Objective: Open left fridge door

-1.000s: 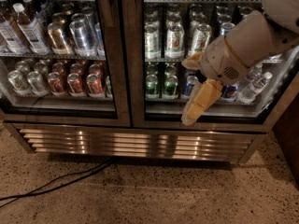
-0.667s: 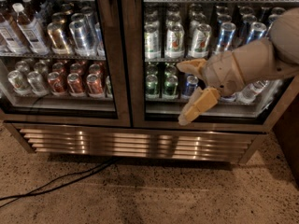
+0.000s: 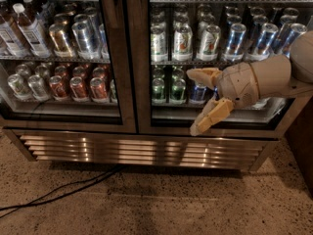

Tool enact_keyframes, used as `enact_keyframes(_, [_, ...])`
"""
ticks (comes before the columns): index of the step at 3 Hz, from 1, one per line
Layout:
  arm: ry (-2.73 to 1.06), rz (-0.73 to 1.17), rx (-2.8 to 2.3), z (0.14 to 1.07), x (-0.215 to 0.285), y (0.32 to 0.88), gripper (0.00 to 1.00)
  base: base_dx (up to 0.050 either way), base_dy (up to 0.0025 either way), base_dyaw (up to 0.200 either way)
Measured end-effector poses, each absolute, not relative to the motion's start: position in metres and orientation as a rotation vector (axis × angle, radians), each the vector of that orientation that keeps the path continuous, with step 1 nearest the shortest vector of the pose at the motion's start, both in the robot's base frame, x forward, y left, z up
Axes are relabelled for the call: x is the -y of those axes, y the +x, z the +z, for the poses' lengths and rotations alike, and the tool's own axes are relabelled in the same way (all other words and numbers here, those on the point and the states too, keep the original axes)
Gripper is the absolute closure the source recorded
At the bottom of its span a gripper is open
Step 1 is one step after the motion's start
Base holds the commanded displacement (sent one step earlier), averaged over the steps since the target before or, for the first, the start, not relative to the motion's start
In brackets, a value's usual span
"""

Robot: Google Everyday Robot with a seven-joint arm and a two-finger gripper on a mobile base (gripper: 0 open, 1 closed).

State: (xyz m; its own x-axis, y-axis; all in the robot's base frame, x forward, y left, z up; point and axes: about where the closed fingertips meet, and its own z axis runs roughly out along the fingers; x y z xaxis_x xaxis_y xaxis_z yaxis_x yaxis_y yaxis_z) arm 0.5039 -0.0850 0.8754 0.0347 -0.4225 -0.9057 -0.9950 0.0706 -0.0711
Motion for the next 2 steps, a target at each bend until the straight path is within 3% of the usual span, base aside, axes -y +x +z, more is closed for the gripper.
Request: enact_keyframes(2, [-1.549,0.843,-1.373,0.937,0.037,0.46,0.0,0.0,0.0,0.0])
